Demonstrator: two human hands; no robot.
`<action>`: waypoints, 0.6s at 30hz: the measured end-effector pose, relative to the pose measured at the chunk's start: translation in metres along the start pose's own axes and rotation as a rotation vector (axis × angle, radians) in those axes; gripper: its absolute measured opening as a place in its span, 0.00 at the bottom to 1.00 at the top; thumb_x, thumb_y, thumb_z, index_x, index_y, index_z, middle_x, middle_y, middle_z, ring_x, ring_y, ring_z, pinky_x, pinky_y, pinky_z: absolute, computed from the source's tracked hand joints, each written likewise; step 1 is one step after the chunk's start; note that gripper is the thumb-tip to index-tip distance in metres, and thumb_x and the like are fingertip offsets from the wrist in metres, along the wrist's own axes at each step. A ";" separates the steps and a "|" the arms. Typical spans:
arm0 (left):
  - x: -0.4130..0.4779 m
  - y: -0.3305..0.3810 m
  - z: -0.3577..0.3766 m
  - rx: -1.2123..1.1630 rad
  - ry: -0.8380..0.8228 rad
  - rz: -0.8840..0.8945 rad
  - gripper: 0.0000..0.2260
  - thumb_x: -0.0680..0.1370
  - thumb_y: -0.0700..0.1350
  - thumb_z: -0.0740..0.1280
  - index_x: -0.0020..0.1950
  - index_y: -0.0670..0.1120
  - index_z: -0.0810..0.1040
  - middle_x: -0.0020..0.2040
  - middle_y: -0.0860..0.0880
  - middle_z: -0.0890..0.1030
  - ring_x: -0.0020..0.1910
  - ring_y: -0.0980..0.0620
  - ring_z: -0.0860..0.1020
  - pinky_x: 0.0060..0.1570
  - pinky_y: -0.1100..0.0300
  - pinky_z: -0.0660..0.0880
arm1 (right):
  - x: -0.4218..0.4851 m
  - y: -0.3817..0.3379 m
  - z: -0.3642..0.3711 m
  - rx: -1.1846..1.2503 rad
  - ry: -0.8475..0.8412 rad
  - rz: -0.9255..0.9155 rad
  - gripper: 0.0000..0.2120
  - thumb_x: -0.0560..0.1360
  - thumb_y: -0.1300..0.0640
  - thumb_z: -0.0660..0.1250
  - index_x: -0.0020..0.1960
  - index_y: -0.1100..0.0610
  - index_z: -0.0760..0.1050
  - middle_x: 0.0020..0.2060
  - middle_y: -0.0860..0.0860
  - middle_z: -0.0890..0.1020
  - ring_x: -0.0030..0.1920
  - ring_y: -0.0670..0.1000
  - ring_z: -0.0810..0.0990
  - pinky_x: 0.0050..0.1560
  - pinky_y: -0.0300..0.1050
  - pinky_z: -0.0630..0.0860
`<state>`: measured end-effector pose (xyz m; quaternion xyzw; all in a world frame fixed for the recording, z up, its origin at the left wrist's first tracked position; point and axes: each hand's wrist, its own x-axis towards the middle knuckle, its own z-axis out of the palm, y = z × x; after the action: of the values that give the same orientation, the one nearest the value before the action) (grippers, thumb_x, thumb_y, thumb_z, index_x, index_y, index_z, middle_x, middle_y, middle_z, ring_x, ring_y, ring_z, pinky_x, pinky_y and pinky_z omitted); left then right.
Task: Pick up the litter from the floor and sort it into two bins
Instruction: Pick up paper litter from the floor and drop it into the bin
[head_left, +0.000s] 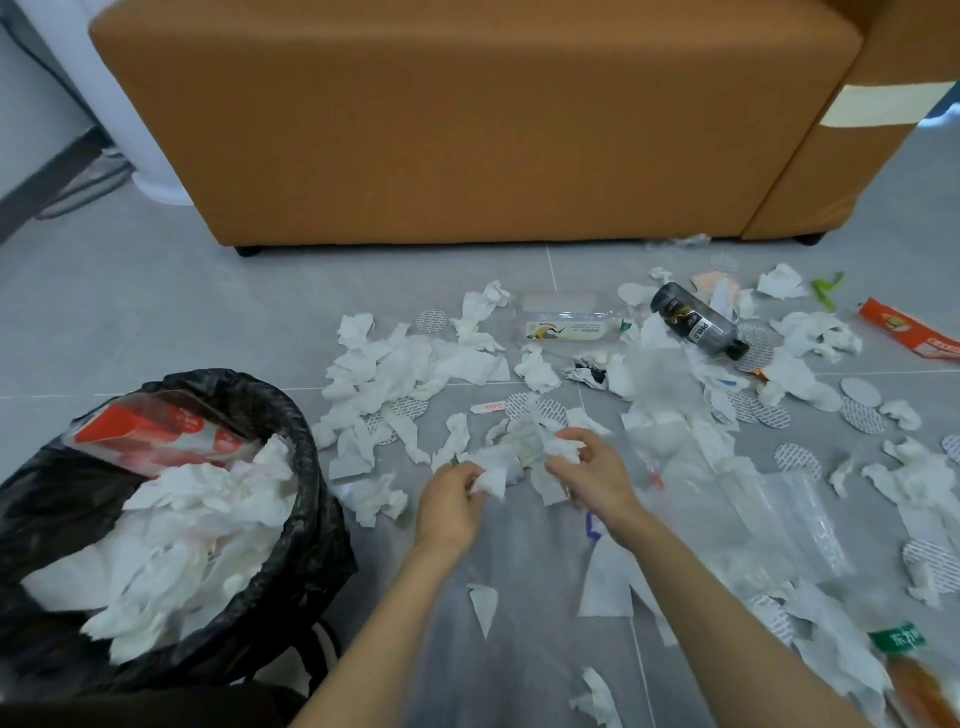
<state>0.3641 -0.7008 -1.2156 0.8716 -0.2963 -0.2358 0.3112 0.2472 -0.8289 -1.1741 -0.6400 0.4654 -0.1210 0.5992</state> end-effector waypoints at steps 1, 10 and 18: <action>0.002 0.007 -0.008 -0.041 0.039 0.005 0.07 0.74 0.38 0.66 0.50 0.45 0.80 0.46 0.48 0.79 0.45 0.48 0.78 0.42 0.61 0.69 | 0.002 -0.011 -0.002 0.094 -0.010 0.013 0.12 0.72 0.63 0.68 0.54 0.55 0.75 0.37 0.51 0.77 0.34 0.49 0.74 0.31 0.36 0.70; -0.018 0.052 -0.124 -0.236 0.379 0.170 0.08 0.76 0.41 0.66 0.54 0.47 0.80 0.50 0.51 0.79 0.41 0.53 0.78 0.42 0.63 0.71 | -0.029 -0.118 0.007 0.534 -0.390 -0.161 0.08 0.75 0.63 0.60 0.37 0.59 0.70 0.28 0.55 0.70 0.28 0.54 0.71 0.33 0.46 0.68; -0.060 0.001 -0.219 -0.023 0.621 0.053 0.09 0.77 0.41 0.66 0.55 0.46 0.80 0.50 0.49 0.82 0.45 0.52 0.78 0.45 0.59 0.73 | -0.086 -0.179 0.100 0.041 -0.586 -0.404 0.16 0.72 0.58 0.68 0.57 0.44 0.75 0.57 0.53 0.76 0.47 0.45 0.76 0.43 0.35 0.73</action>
<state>0.4514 -0.5736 -1.0492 0.8905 -0.2072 0.0464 0.4025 0.3536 -0.7269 -1.0072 -0.7145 0.1351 -0.0578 0.6840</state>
